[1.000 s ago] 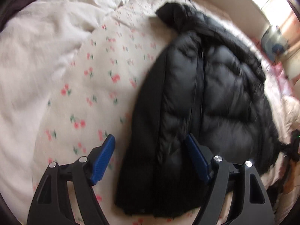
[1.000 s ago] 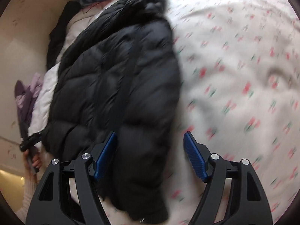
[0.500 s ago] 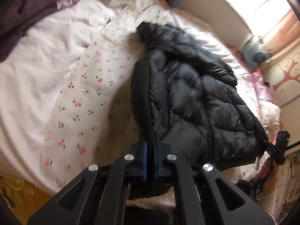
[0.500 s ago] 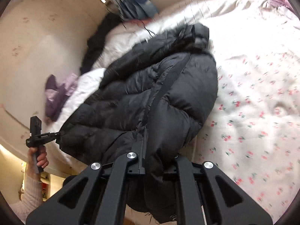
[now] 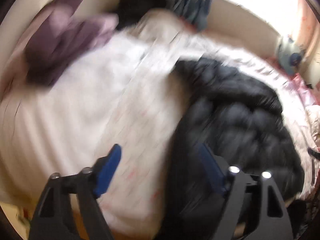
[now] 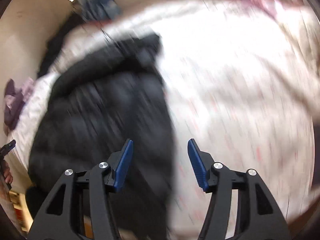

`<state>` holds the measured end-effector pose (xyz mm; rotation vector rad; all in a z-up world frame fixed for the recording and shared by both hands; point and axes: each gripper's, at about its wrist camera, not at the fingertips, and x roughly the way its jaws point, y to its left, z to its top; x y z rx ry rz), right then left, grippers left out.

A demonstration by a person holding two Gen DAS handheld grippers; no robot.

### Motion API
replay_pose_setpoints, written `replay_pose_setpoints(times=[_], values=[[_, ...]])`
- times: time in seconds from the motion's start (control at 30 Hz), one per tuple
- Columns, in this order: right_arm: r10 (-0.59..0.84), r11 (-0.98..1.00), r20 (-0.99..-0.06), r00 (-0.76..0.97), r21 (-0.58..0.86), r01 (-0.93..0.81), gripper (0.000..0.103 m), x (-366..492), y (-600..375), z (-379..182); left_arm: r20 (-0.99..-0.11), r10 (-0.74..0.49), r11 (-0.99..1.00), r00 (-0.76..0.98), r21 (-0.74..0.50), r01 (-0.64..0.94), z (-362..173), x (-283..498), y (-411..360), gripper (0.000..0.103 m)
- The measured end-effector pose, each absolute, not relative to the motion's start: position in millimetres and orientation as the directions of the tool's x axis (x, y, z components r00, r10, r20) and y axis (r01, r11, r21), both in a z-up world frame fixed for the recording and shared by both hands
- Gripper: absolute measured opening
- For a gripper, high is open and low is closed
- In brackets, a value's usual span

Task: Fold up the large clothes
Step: 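Open both grippers and release the folded hem onto the jacket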

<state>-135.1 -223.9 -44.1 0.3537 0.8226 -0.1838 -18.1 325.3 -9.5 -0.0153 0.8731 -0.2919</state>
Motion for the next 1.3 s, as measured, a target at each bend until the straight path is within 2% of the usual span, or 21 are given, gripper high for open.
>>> replay_pose_setpoints(times=[0.1,0.2,0.3,0.37,0.4,0.47,0.57,0.77,0.8,0.9,1.03,1.17,1.3], values=[[-0.012,0.957,-0.636,0.771,0.216,0.193,0.078,-53,-195,-17,-0.713,-0.297,0.947,0.635,-0.133,0.294,-9,21,249,0.079],[0.001,0.967,-0.619,0.785,0.199,0.156,0.078,38,-182,-25,-0.708,-0.31,0.943,0.634,-0.142,0.302,-24,60,189,0.079],[-0.034,0.955,-0.662,0.748,0.2,0.22,0.078,107,-191,-55,-0.683,-0.31,0.941,0.662,-0.123,0.314,-41,91,132,0.079],[-0.074,0.939,-0.738,0.67,0.175,0.297,0.078,143,-201,-96,-0.682,-0.296,0.945,0.669,-0.108,0.308,-54,104,109,0.079],[-0.054,0.929,-0.785,0.618,0.188,0.319,0.078,157,-210,-118,-0.691,-0.293,0.945,0.661,-0.105,0.31,-60,111,101,0.079],[0.005,0.914,-0.818,0.575,0.237,0.328,0.079,168,-224,-148,-0.743,-0.276,0.942,0.609,-0.082,0.326,-83,127,90,0.079],[0.013,0.912,-0.806,0.591,0.252,0.323,0.079,163,-228,-148,-0.814,-0.23,0.936,0.533,-0.034,0.352,-113,140,84,0.079],[-0.041,0.932,-0.69,0.722,0.235,0.277,0.081,88,-199,-114,-0.778,-0.24,0.938,0.58,-0.033,0.344,-99,125,93,0.079],[-0.048,0.935,-0.698,0.714,0.221,0.279,0.086,81,-198,-116,-0.775,-0.242,0.938,0.584,-0.034,0.344,-98,123,92,0.079],[-0.033,0.951,-0.79,0.612,0.165,0.263,0.087,90,-193,-144,-0.764,-0.246,0.939,0.597,-0.035,0.342,-94,116,94,0.079],[-0.008,0.94,-0.768,0.641,0.213,0.267,0.087,73,-185,-120,-0.707,-0.279,0.93,0.649,-0.031,0.367,-76,94,99,0.079],[0.015,0.956,-0.735,0.677,0.21,0.207,0.087,14,-172,-94,-0.644,-0.321,0.909,0.695,-0.002,0.418,-55,67,99,0.079],[-0.005,0.946,-0.714,0.7,0.224,0.235,0.087,-51,-173,-85,-0.584,-0.366,0.897,0.725,-0.012,0.442,-37,43,103,0.08]])
